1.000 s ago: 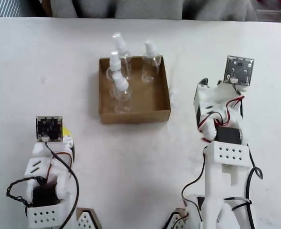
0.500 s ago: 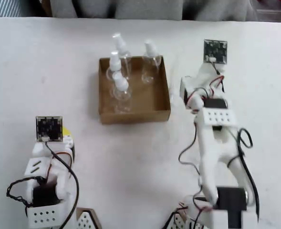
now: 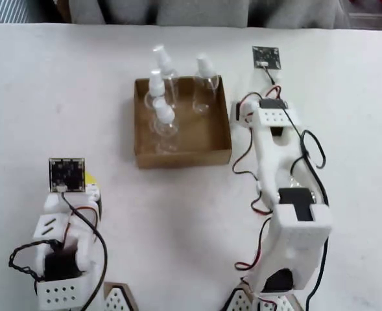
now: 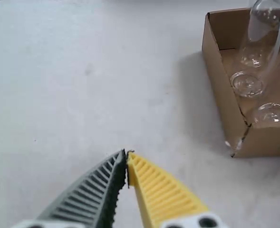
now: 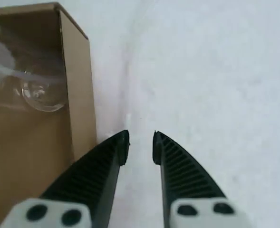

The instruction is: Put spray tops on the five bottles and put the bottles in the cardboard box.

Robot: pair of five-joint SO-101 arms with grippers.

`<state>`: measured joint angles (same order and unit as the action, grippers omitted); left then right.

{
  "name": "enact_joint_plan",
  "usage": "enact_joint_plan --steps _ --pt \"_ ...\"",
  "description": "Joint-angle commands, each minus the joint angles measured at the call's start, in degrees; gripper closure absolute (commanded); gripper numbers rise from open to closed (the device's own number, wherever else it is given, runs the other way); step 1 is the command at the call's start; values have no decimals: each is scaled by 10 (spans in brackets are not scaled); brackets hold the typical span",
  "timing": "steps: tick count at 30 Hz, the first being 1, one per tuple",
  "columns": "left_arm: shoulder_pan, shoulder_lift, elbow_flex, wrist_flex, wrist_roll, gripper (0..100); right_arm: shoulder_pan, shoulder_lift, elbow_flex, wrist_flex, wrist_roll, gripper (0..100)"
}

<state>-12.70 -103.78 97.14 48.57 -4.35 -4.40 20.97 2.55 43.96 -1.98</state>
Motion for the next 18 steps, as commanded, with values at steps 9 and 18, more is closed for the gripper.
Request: enact_joint_plan --steps 9,18 --pt "7 2 -1 -3 -7 976 -28 7 -63 65 -31 934" --pt "7 2 -1 -3 -7 976 -31 7 -63 95 -31 934"
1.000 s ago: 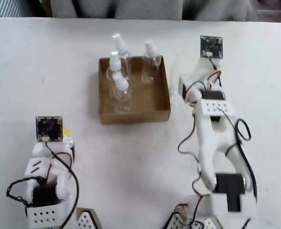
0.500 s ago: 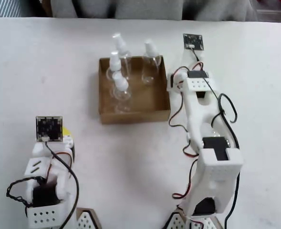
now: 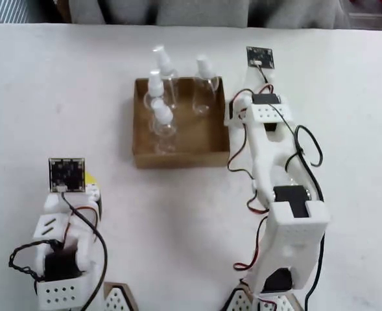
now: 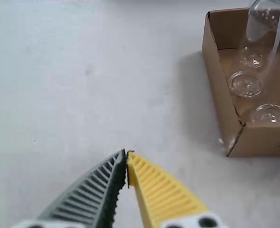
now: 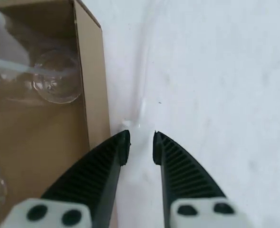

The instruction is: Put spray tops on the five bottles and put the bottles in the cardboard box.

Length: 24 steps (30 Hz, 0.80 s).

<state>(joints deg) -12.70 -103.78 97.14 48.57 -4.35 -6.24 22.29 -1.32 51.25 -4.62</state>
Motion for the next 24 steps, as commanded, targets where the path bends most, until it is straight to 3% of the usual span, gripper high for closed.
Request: enact_joint_plan --steps 1,13,19,24 --pt "7 2 -1 -3 -7 976 -15 -7 -25 29 -4 934" --pt "7 2 -1 -1 -7 976 -21 -3 -37 39 -5 930" --pt "7 2 -1 -1 -7 976 -11 0 -37 20 -5 793" --pt "7 2 -1 0 -7 976 -14 0 -35 -2 -35 792"
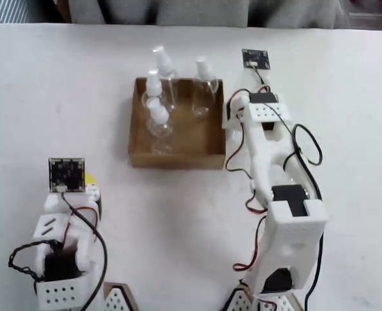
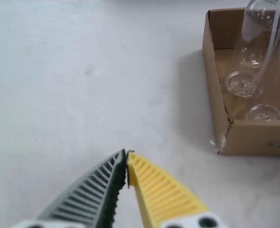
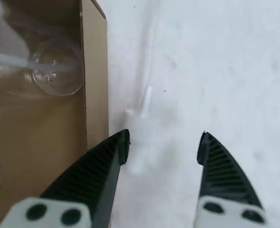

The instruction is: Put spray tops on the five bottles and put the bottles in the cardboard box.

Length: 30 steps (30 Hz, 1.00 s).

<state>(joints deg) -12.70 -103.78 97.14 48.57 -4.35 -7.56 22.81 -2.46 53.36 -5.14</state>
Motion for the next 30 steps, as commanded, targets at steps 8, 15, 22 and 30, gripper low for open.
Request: enact_joint_plan --steps 8,15,22,30 --pt "7 2 -1 1 -7 976 -1 23 -25 -50 -79 843" --pt "6 2 -1 1 -7 976 10 86 -45 -76 -76 843" --pt "6 2 -1 1 -7 976 7 70 -47 -34 -78 840" --pt "6 2 -1 1 -7 976 -7 63 -44 15 -75 851"
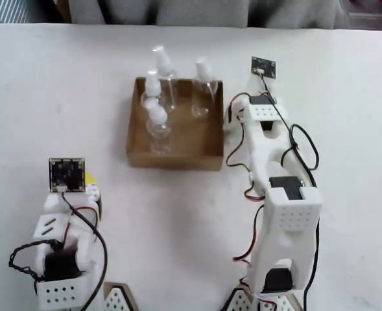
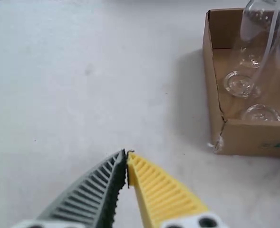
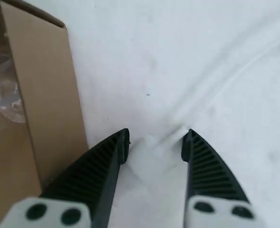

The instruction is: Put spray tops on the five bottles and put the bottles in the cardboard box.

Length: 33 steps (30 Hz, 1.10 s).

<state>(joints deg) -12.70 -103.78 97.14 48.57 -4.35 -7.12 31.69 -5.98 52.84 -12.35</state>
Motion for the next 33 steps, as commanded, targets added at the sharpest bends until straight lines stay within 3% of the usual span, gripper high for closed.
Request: enact_joint_plan --steps 1,4,14,26,33 --pt "6 2 -1 1 -7 976 -9 -26 -9 20 -3 871" --pt "6 2 -1 1 -7 976 9 -26 -11 20 -3 985" --pt "6 2 -1 1 -7 976 65 -80 -22 90 -1 983" --pt "6 2 -1 2 -7 976 59 -308 -3 351 262 983" --pt "6 2 -1 2 -7 976 -24 -434 142 400 389 983"
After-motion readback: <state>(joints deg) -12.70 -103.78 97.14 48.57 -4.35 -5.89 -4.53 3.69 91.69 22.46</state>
